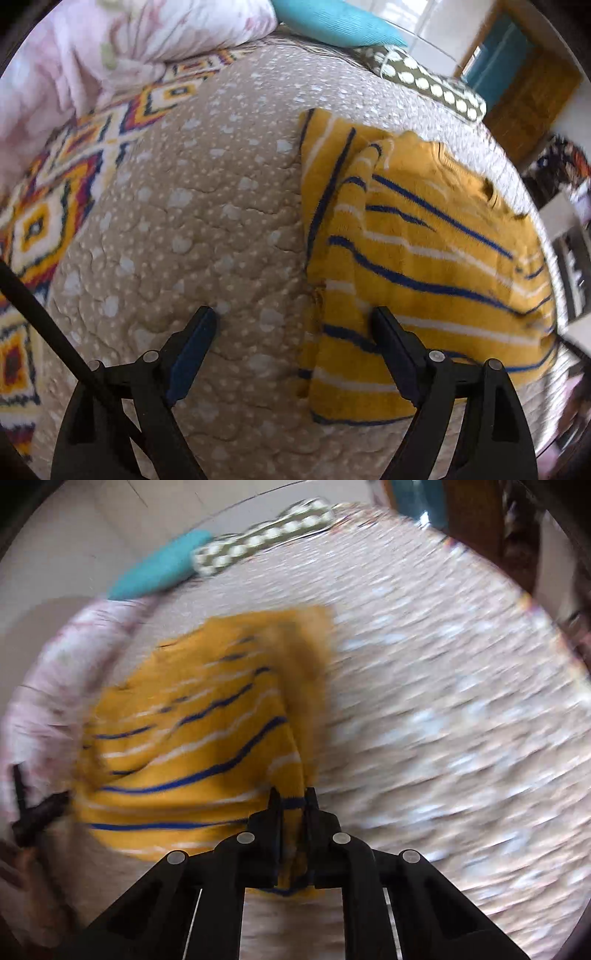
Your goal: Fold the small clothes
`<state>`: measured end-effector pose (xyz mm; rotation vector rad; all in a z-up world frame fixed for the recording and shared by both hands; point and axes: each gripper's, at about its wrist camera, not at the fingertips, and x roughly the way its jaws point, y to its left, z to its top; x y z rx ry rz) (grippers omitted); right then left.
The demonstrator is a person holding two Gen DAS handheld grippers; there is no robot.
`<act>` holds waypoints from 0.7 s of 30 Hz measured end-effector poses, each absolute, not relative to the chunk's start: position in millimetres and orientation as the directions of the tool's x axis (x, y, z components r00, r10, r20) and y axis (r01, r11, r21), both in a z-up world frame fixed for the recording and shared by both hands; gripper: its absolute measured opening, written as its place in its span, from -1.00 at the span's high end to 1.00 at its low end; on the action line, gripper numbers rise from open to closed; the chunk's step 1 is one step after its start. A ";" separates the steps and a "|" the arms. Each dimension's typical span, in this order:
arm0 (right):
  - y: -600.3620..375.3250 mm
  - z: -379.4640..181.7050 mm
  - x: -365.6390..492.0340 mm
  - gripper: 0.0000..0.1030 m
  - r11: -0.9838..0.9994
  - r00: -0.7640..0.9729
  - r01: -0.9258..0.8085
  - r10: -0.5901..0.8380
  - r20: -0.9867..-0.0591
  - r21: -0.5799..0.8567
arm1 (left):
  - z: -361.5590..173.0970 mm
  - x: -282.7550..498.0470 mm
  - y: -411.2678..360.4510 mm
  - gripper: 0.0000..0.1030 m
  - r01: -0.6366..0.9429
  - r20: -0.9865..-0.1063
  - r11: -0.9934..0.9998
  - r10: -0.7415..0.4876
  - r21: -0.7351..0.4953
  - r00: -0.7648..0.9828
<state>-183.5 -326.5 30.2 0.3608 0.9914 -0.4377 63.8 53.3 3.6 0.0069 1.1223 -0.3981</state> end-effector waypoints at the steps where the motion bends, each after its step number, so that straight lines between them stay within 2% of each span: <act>1: -326.6 29.8 -178.3 0.95 0.850 0.434 0.527 -0.261 -0.862 0.008 | 3.4 62.6 51.1 -0.67 0.323 -0.877 0.932 -0.289 -0.166 0.383; 2: -329.3 24.3 -177.5 0.97 0.811 0.337 0.566 -0.390 -0.857 -0.147 | 3.1 62.1 49.8 -0.70 0.325 -0.875 0.933 -0.282 -0.155 0.393; 3: -333.3 19.0 -179.3 0.97 0.805 0.316 0.570 -0.398 -0.861 -0.163 | 2.1 61.3 50.9 -0.71 0.324 -0.871 0.933 -0.284 -0.155 0.402; 6: -343.7 25.2 -200.7 0.97 0.797 0.395 0.603 -0.329 -0.858 -0.027 | 7.8 54.7 54.9 -0.70 0.306 -0.864 0.938 -0.286 -0.164 0.415; 11: -321.5 60.0 -211.8 0.96 0.833 0.517 0.551 -0.292 -0.805 0.052 | 27.5 20.1 67.7 -0.71 0.291 -0.833 0.954 -0.223 -0.078 0.506; 15: -270.0 80.0 -180.1 0.96 0.910 0.620 0.396 -0.166 -0.767 0.123 | 24.9 -1.7 85.5 -0.81 0.209 -0.797 0.978 -0.125 0.002 0.591; 18: -220.1 87.0 -144.8 0.96 0.951 0.672 0.230 -0.001 -0.741 0.207 | 5.3 2.0 96.5 -0.81 0.167 -0.822 0.984 -0.142 -0.058 0.552; 21: -168.0 81.8 -97.6 0.96 0.962 0.655 0.116 0.112 -0.748 0.245 | 1.7 1.0 105.0 -0.87 0.140 -0.804 0.986 -0.159 -0.095 0.573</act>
